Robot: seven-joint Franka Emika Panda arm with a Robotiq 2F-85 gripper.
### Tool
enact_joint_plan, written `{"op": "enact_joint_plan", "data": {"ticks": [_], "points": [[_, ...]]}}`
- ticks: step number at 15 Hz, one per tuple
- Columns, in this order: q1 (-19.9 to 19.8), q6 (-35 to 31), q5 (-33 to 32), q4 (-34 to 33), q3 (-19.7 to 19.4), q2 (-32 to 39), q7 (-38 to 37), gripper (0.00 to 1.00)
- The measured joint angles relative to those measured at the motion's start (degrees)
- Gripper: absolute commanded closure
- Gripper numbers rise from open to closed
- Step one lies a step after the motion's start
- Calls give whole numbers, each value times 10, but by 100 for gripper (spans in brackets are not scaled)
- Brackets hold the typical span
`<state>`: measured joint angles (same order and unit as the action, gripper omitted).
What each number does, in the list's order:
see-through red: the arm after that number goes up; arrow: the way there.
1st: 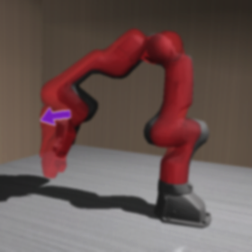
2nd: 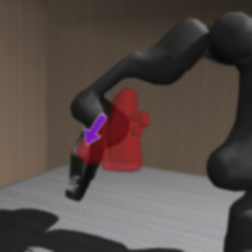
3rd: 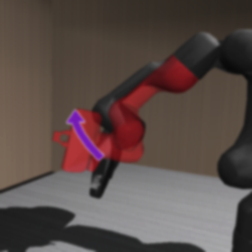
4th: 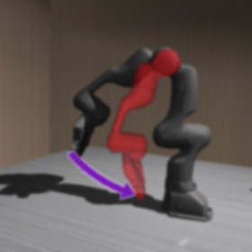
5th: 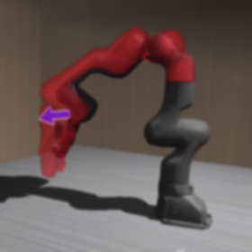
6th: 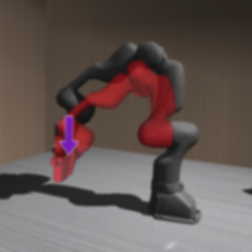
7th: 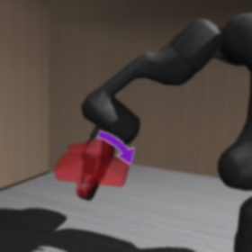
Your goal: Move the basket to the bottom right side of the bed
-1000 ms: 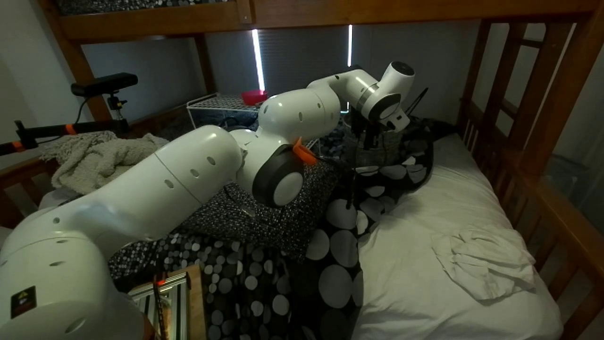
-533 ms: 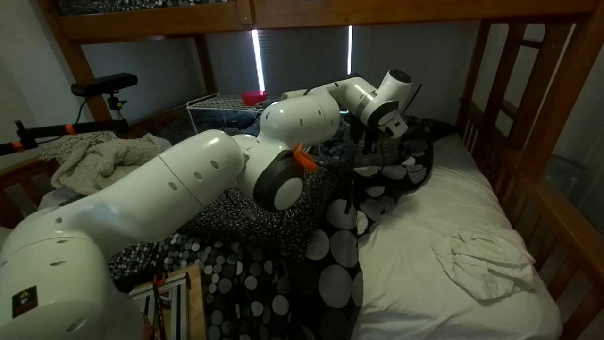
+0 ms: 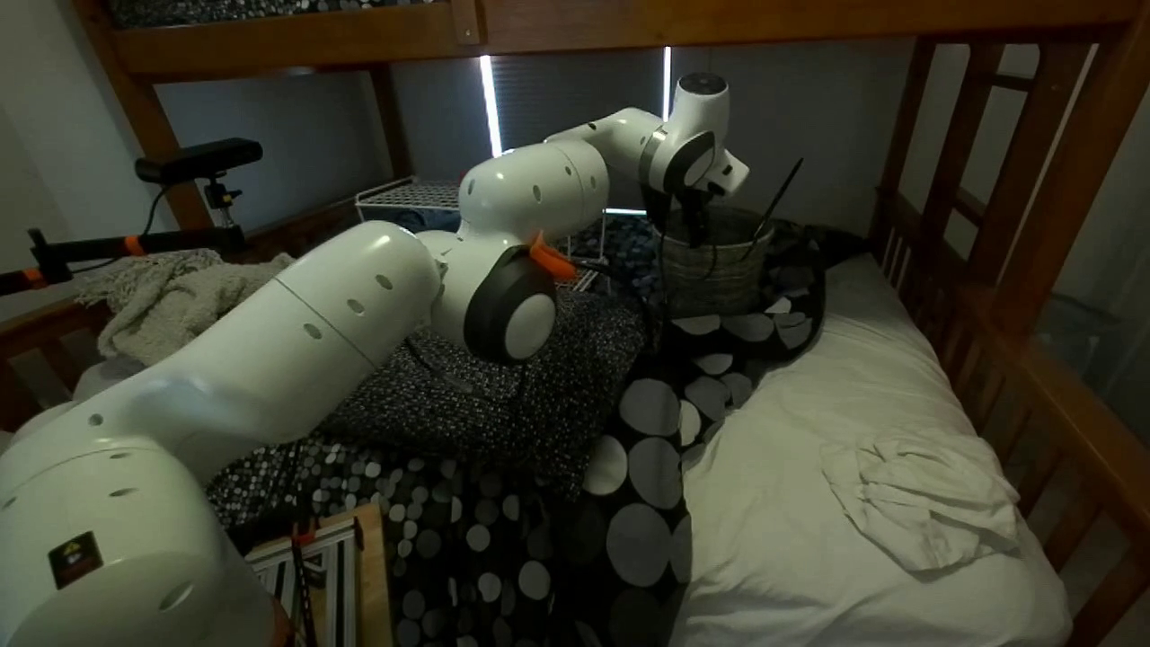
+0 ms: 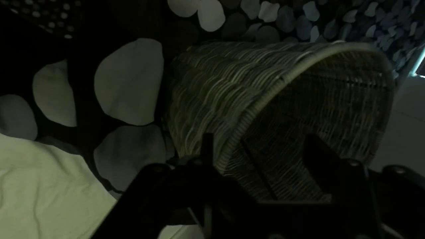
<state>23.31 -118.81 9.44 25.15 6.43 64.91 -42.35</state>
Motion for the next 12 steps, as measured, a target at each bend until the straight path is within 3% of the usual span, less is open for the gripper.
{"op": "enact_joint_plan", "data": {"ticks": [3, 8, 12], "points": [[7, -16, -7, 0, -7, -8, -3, 0], [5, -76, -47, 11, -58, 0, -70, 0], [-1, -78, -48, 15, -61, 6, -70, 0]]}}
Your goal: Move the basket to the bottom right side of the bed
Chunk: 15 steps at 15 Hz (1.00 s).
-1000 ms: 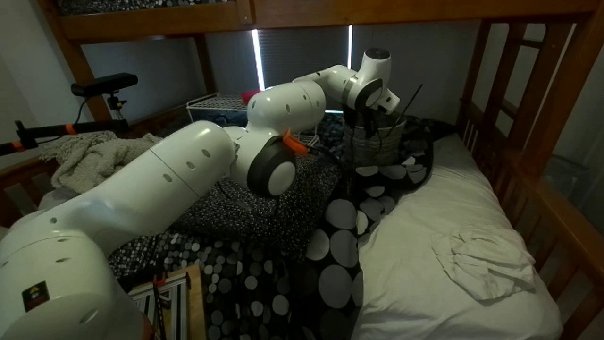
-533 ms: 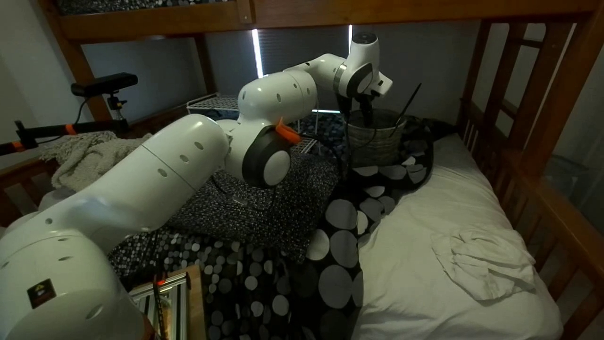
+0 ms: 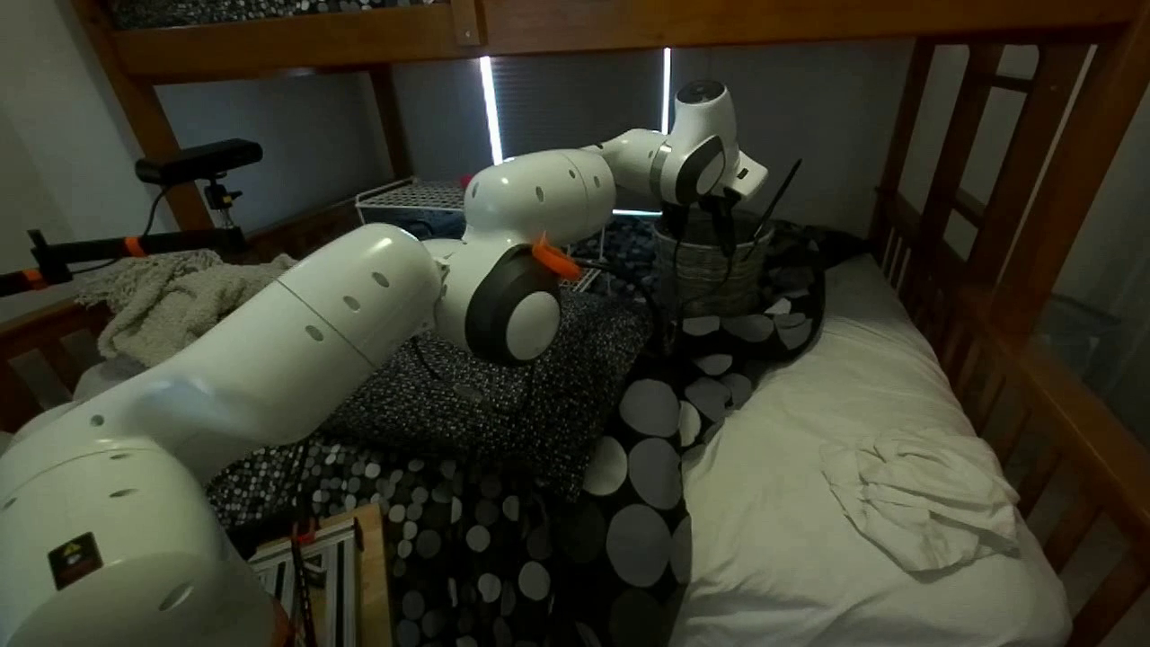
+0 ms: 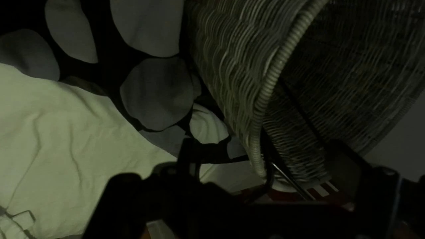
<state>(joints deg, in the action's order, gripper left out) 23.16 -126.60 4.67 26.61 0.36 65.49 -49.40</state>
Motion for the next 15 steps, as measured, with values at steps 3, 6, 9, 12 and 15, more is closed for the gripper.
{"op": "enact_joint_plan", "data": {"ticks": [3, 6, 9, 12, 15], "points": [[0, -77, 0, -13, 0, 17, -8, 0], [-3, -156, 2, -6, 1, 35, -29, 0], [-10, -162, 9, -5, 14, 48, -47, 0], [-16, -162, 16, -5, 32, 52, -47, 0], [-26, -148, 44, -5, 72, 54, -16, 0]]}}
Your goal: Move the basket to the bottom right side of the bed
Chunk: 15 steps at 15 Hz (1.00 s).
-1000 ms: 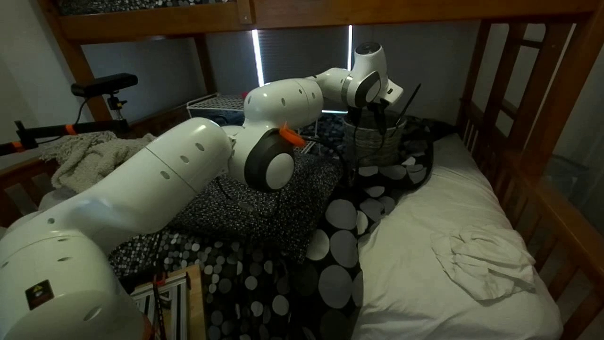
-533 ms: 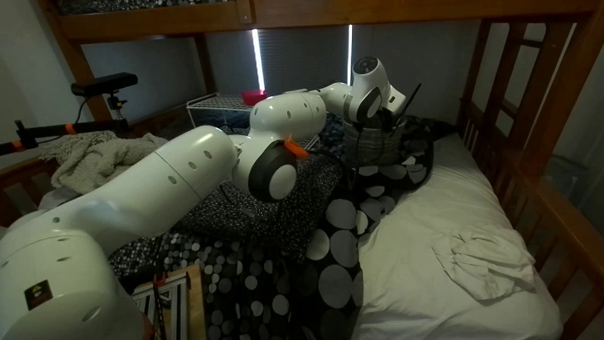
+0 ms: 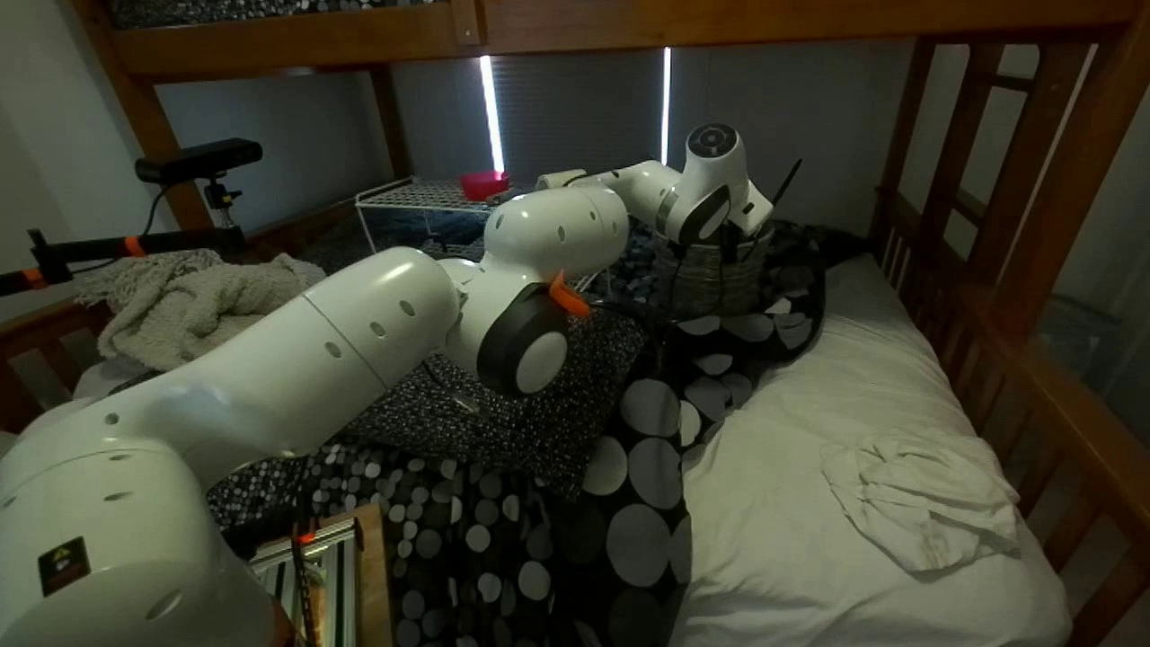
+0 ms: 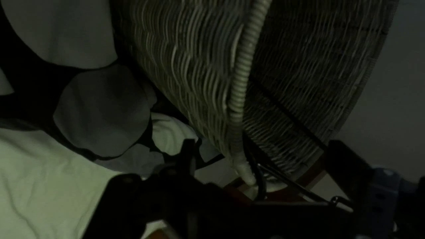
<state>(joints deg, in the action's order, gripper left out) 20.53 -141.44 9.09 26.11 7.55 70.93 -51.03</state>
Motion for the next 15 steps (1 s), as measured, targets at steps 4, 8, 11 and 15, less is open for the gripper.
{"op": "enact_joint_plan", "data": {"ticks": [4, 8, 11, 15], "points": [[-13, 59, 31, 1, 26, 1, 11, 0], [-24, 120, 33, 1, 25, 4, -17, 0], [-30, 167, 34, 1, 25, 7, -46, 0], [-33, 204, 36, 1, 25, 7, -77, 26]]}}
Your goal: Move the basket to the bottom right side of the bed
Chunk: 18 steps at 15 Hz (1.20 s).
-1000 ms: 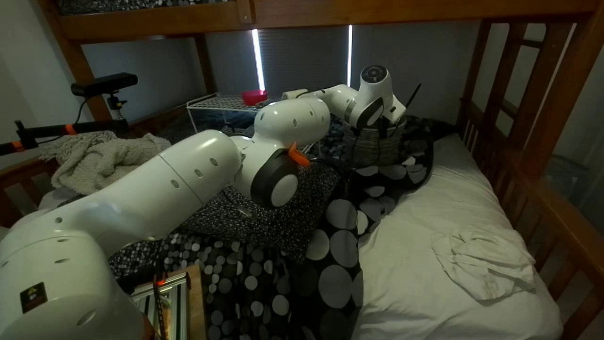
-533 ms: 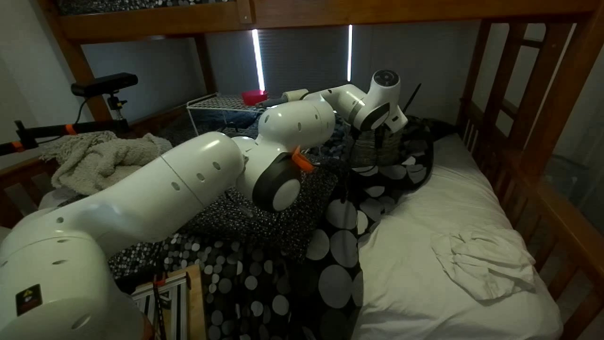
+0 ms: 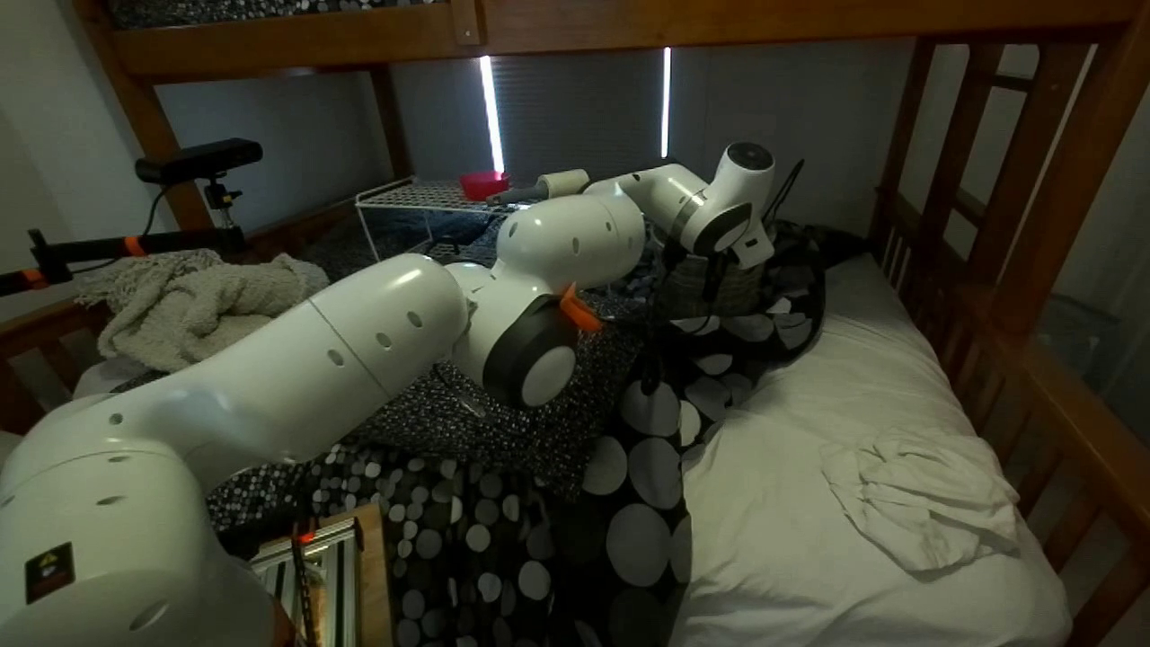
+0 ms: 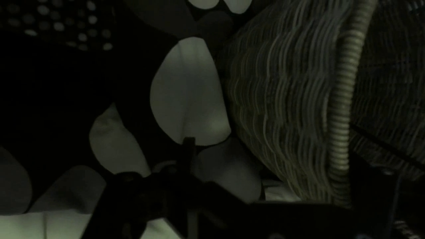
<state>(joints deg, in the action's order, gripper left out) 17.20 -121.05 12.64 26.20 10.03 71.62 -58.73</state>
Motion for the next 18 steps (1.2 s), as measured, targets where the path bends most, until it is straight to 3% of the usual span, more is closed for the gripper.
{"op": "enact_joint_plan", "data": {"ticks": [1, 4, 9, 10, 18], "points": [[0, 0, 0, 0, -1, 0, -1, 30], [1, -19, -2, -1, -7, 1, -2, 56], [8, -99, -13, -1, -26, 6, -2, 94], [9, -110, -15, -1, -29, 8, -2, 98], [13, -132, -26, -3, -37, 13, 3, 97]]}}
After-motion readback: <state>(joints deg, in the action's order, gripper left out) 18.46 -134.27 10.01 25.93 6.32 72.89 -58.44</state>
